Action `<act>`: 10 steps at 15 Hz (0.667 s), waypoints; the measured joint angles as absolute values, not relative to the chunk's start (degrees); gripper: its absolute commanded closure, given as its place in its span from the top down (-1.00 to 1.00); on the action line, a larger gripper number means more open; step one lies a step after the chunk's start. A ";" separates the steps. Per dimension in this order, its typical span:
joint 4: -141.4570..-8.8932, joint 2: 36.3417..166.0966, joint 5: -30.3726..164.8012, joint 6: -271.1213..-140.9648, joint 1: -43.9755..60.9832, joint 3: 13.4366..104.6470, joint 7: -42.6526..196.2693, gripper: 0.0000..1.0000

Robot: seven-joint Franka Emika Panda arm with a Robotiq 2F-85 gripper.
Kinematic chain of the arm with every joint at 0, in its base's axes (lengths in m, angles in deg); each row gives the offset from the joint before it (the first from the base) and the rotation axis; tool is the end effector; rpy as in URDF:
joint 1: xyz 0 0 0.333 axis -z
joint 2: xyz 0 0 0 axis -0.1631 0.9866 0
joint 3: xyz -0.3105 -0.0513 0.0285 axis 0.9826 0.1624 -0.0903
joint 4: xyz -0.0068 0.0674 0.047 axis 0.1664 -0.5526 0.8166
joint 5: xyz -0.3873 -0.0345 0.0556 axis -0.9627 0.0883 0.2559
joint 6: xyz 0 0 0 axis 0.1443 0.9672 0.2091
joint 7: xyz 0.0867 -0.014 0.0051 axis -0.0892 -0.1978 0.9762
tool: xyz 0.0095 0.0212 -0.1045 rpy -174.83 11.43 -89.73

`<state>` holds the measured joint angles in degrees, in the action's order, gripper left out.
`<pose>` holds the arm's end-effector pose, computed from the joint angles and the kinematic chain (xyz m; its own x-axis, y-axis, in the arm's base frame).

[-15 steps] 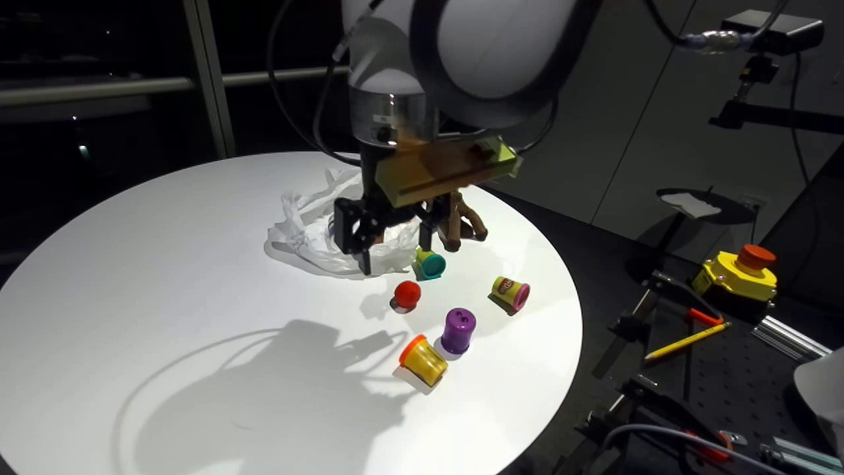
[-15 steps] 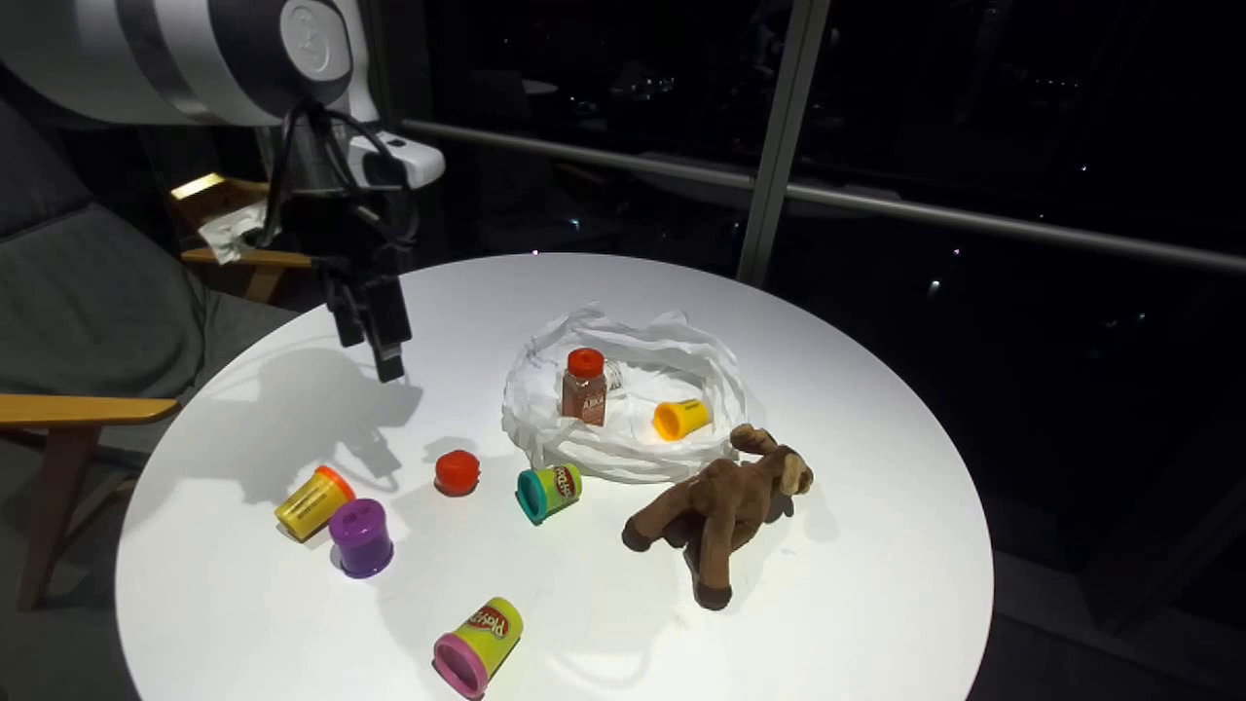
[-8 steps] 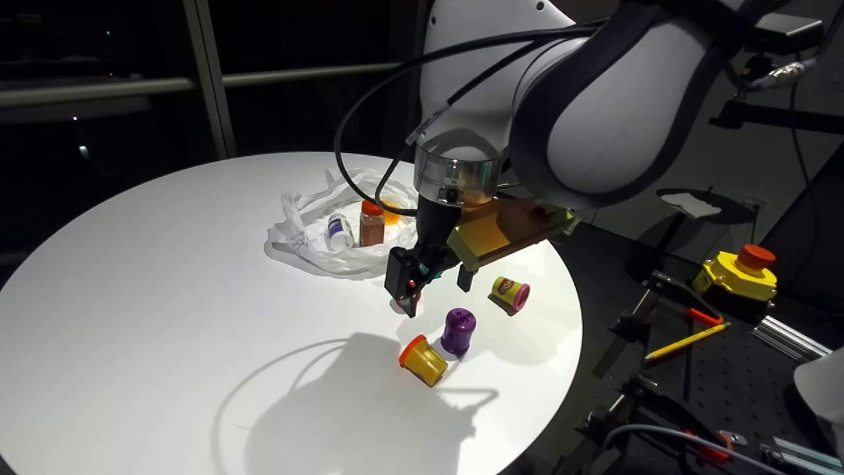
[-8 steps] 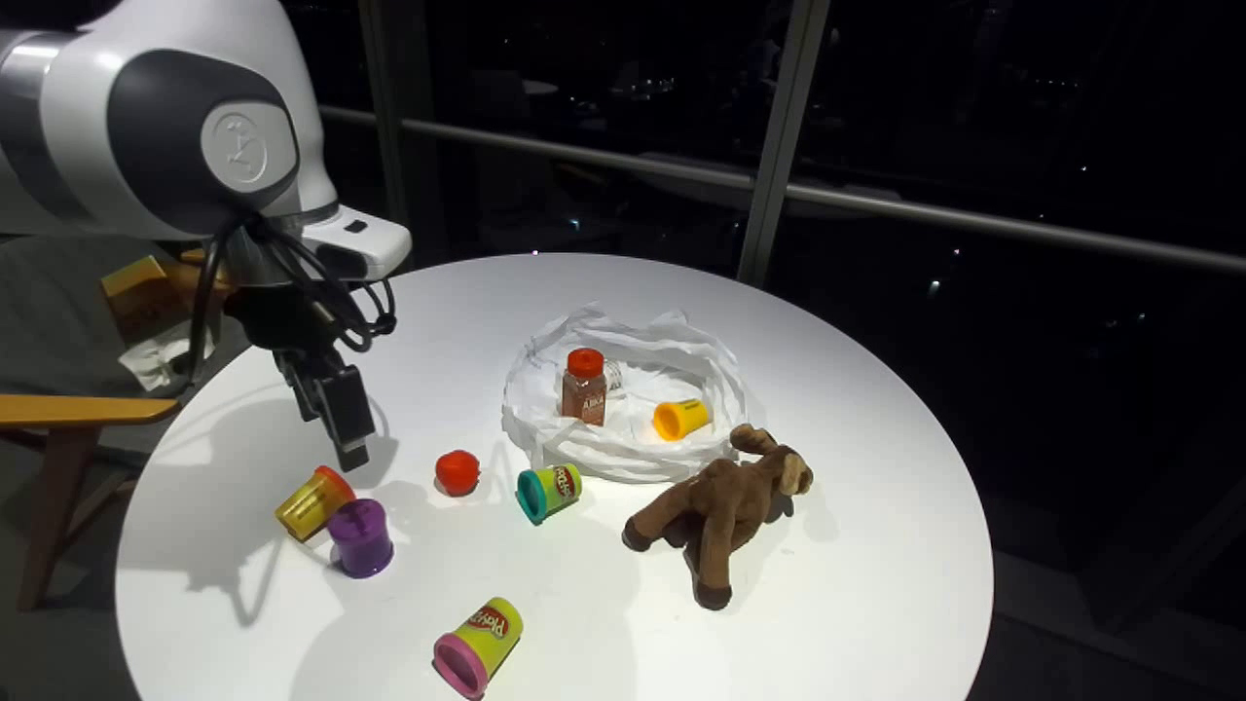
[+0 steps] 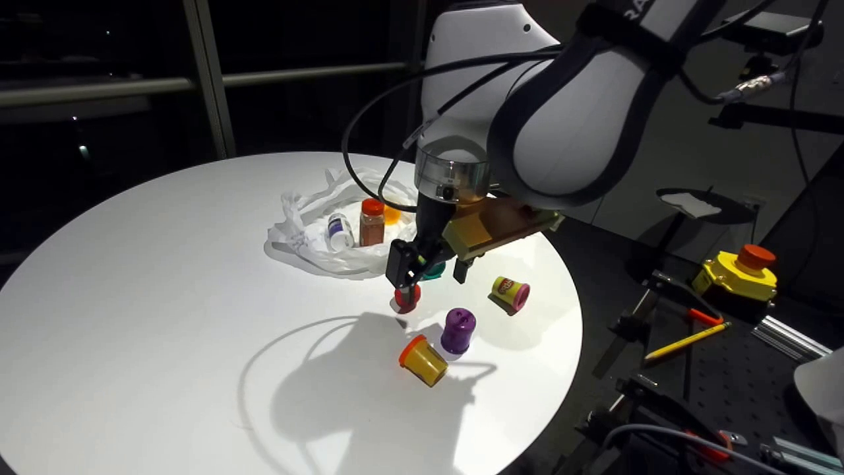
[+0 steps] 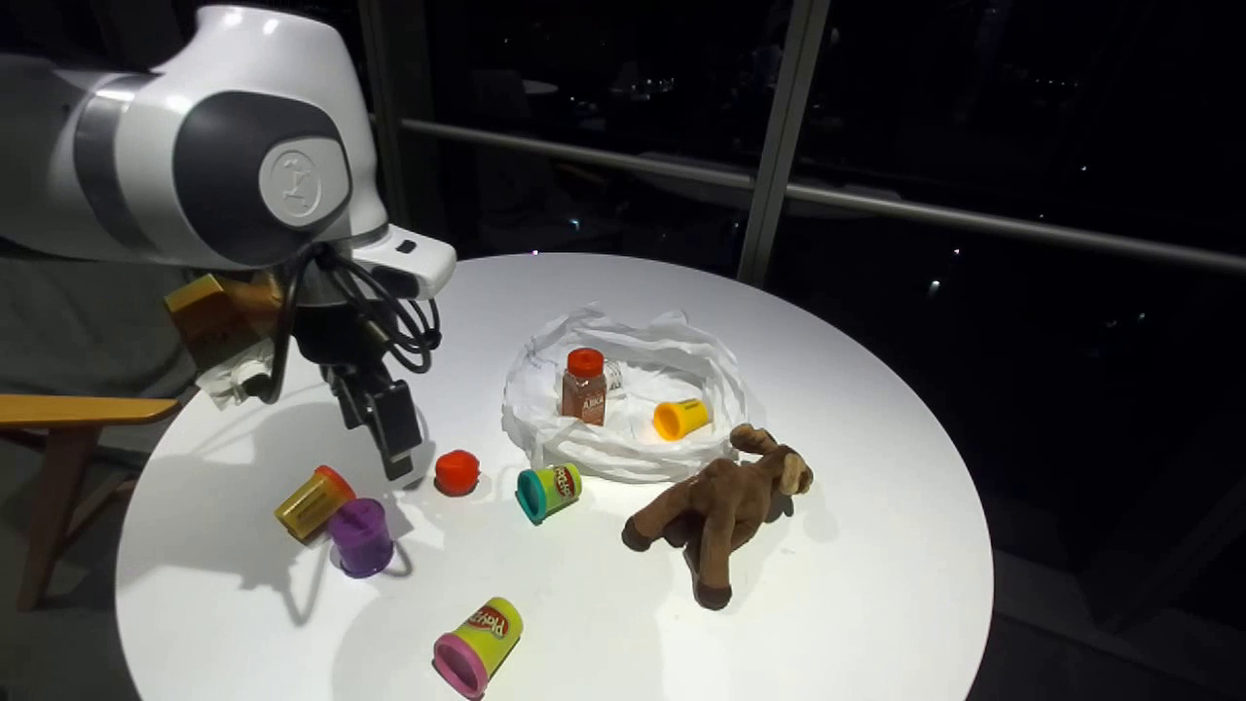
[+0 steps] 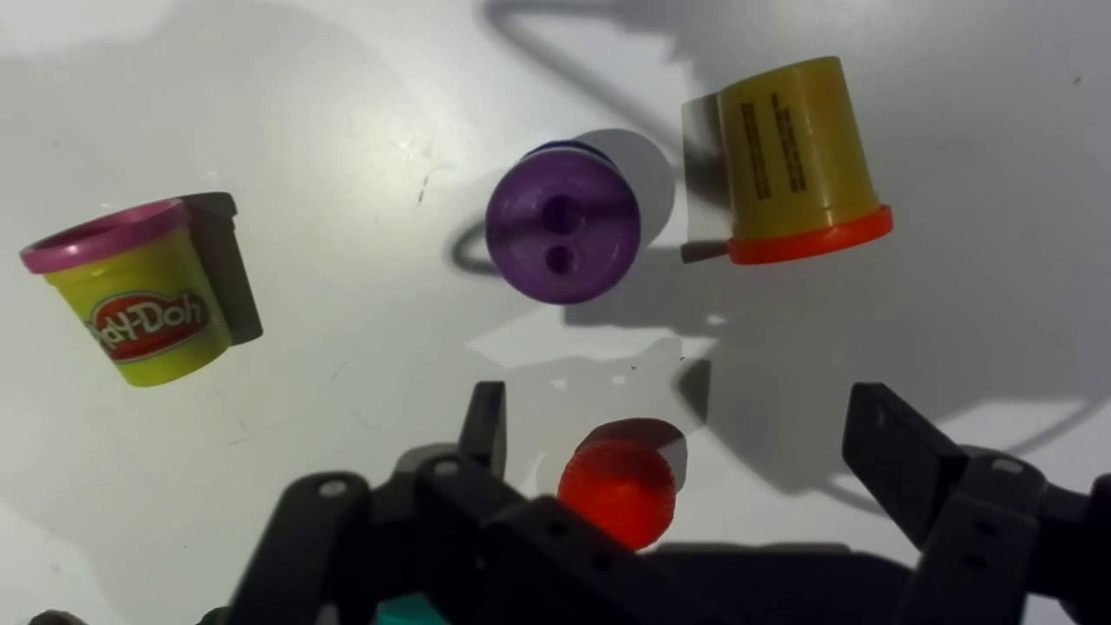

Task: Pick up the objects from the table and put them on the plastic

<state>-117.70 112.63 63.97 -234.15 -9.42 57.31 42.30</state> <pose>0.4780 0.1466 0.1243 0.9593 -0.2812 0.0272 -0.2822 -0.9584 0.0420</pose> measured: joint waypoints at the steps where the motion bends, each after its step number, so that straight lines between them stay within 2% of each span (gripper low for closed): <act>1: -116.87 113.45 64.43 -234.12 -9.03 57.34 43.10 1.00; 10: -108.10 123.02 69.90 -233.81 -7.43 57.19 48.54 1.00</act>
